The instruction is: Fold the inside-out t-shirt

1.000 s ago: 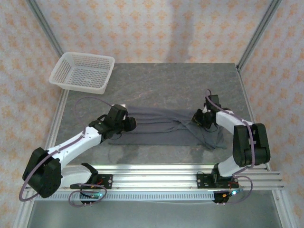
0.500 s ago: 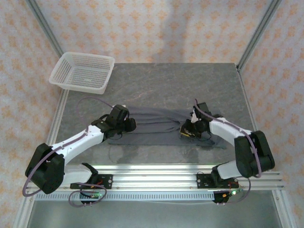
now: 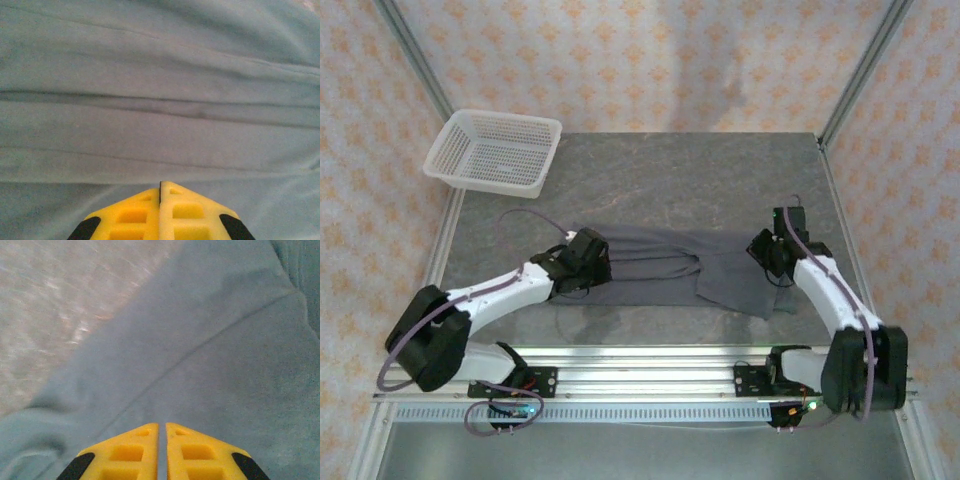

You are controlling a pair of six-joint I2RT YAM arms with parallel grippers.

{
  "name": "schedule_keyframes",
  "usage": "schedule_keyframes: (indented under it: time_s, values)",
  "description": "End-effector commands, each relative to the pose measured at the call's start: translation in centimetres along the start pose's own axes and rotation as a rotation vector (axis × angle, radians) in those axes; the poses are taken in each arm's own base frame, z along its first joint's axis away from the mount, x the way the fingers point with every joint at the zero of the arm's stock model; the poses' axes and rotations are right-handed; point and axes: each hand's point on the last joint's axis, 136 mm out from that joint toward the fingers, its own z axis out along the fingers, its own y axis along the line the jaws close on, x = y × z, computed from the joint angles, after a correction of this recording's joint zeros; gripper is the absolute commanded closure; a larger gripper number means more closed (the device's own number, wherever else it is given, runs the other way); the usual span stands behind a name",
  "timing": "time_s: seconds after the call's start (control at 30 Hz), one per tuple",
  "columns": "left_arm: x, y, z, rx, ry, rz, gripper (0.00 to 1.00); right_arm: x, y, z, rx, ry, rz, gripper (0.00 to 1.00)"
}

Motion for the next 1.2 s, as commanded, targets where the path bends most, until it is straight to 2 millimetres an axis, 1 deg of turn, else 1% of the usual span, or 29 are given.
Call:
schedule_keyframes:
  time_s: [0.0, 0.1, 0.17, 0.23, 0.3, 0.37, 0.4, 0.5, 0.57, 0.6, 0.63, 0.67, 0.73, 0.8, 0.83, 0.87, 0.93, 1.0, 1.07, 1.1, 1.17]
  values:
    - [-2.5, 0.5, 0.3, -0.092, -0.093, -0.089, 1.00, -0.5, -1.3, 1.7, 0.110, 0.021, -0.031, 0.96]
    - [-3.0, -0.1, 2.3, -0.105, -0.082, -0.099, 1.00, -0.1, -2.2, 3.9, 0.150, 0.065, -0.032, 1.00]
    - [-3.5, -0.5, 4.1, -0.114, -0.066, -0.119, 1.00, 0.1, -2.6, 5.0, 0.176, 0.100, -0.032, 1.00]
    - [-4.3, -0.7, 6.0, -0.113, -0.067, -0.135, 1.00, 0.4, -2.7, 5.8, 0.188, 0.124, -0.023, 1.00]
    - [-5.7, -0.1, 8.5, -0.120, -0.069, -0.176, 1.00, 0.8, -2.9, 6.3, 0.189, 0.139, -0.001, 1.00]
    - [-7.9, -0.4, 10.8, -0.077, -0.062, -0.218, 1.00, 1.6, -2.7, 6.6, 0.168, 0.169, 0.038, 1.00]
    - [-8.7, -0.5, 12.0, -0.066, -0.063, -0.221, 1.00, 1.9, -2.5, 6.6, 0.154, 0.183, 0.056, 1.00]
    - [-12.9, -2.6, 14.2, -0.044, -0.108, -0.166, 1.00, 3.6, -2.2, 6.3, 0.106, 0.227, 0.102, 1.00]
    - [-15.7, -4.6, 16.0, -0.025, -0.117, -0.131, 1.00, 5.5, -2.4, 5.8, 0.098, 0.250, 0.113, 1.00]
    - [-16.8, -5.6, 16.9, -0.003, -0.118, -0.120, 1.00, 6.5, -2.4, 5.5, 0.094, 0.258, 0.107, 1.00]
    - [-18.1, -6.9, 17.7, 0.027, -0.124, -0.110, 1.00, 7.9, -2.2, 5.2, 0.090, 0.271, 0.091, 1.00]
    - [-19.0, -8.0, 18.6, 0.053, -0.126, -0.099, 1.00, 9.2, -1.9, 5.0, 0.081, 0.285, 0.079, 1.00]
    - [-21.1, -10.9, 19.9, 0.130, -0.134, -0.073, 1.00, 12.4, -0.9, 4.6, 0.045, 0.317, 0.047, 1.00]
    - [-22.4, -13.4, 20.9, 0.208, -0.129, -0.056, 1.00, 15.1, 0.1, 4.4, 0.017, 0.334, 0.020, 0.99]
    - [-23.1, -14.7, 21.1, 0.251, -0.134, -0.048, 1.00, 16.3, 0.7, 4.4, 0.008, 0.340, 0.000, 0.98]
    - [-23.2, -15.3, 21.5, 0.279, -0.133, -0.043, 1.00, 17.3, 1.4, 4.2, 0.001, 0.344, -0.028, 0.98]
    - [-24.4, -17.3, 20.8, 0.350, -0.165, -0.033, 1.00, 19.2, 3.8, 3.7, -0.032, 0.360, -0.126, 0.98]
    - [-25.2, -18.7, 19.6, 0.404, -0.191, -0.018, 1.00, 20.6, 6.2, 3.1, -0.056, 0.373, -0.221, 0.98]
    - [-25.9, -19.8, 17.9, 0.447, -0.215, 0.002, 1.00, 21.6, 8.5, 2.5, -0.102, 0.398, -0.283, 0.98]
    - [-26.3, -20.3, 16.7, 0.473, -0.232, 0.014, 1.00, 21.9, 9.5, 2.1, -0.128, 0.410, -0.298, 0.98]
    - [-27.0, -21.3, 13.8, 0.524, -0.269, 0.037, 1.00, 21.6, 11.1, 0.9, -0.182, 0.410, -0.310, 0.98]
